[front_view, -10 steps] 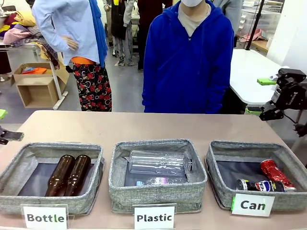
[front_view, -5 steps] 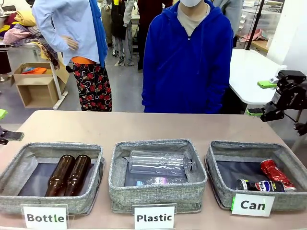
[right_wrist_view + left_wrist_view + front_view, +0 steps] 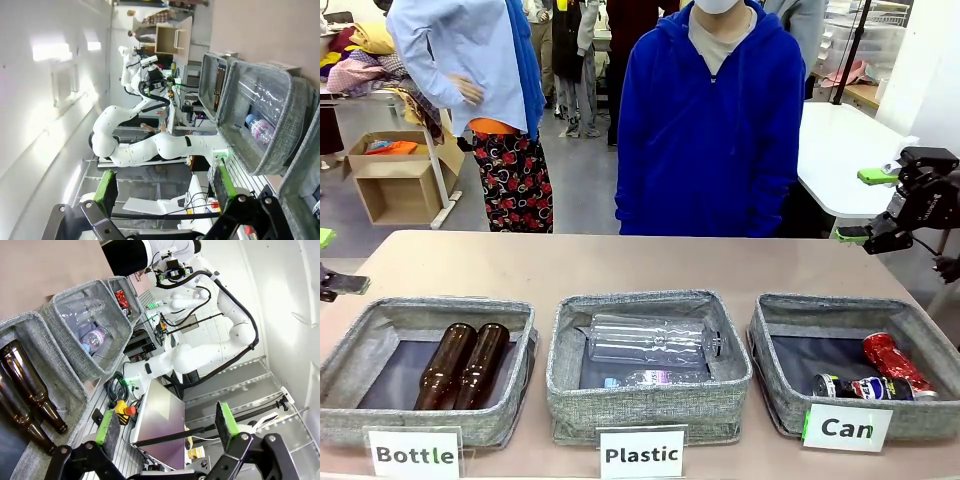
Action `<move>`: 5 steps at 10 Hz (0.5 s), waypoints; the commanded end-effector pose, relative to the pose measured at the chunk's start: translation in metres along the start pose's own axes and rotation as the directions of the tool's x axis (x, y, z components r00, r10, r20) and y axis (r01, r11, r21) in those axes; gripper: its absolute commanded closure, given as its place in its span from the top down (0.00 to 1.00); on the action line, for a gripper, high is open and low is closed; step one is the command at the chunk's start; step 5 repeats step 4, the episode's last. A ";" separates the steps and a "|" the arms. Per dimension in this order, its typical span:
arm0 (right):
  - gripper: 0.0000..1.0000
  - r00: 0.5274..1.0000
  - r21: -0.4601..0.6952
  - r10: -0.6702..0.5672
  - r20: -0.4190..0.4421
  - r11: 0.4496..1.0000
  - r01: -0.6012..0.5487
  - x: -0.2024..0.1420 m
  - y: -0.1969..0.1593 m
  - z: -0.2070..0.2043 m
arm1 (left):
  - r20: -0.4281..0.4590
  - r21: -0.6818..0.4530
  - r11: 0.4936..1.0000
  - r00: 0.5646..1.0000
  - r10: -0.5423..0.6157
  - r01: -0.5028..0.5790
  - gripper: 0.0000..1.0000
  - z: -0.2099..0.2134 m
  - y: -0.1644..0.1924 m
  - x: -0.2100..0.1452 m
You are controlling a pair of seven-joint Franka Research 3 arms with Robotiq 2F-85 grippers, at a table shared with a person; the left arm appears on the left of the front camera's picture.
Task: Sort the can waste into the basket.
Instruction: Pick up the can waste from the table and place it in the right Fabric basket.
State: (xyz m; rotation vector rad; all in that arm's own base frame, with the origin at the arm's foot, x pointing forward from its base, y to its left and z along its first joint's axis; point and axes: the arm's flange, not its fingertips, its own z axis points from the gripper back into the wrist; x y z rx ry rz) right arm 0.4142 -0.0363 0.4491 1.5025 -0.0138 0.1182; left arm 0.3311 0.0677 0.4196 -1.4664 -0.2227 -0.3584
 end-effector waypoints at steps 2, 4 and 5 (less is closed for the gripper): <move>1.00 1.000 0.004 0.021 -0.013 1.000 -0.021 0.001 0.001 0.003 | 0.002 -0.011 1.000 1.000 0.003 -0.003 1.00 0.001 -0.004 -0.001; 1.00 1.000 0.004 0.021 -0.013 1.000 -0.021 0.001 0.001 0.003 | 0.002 -0.011 1.000 1.000 0.003 -0.003 1.00 0.001 -0.004 -0.001; 1.00 1.000 0.004 0.021 -0.013 1.000 -0.021 0.001 0.001 0.003 | 0.002 -0.011 1.000 1.000 0.003 -0.003 1.00 0.001 -0.004 -0.001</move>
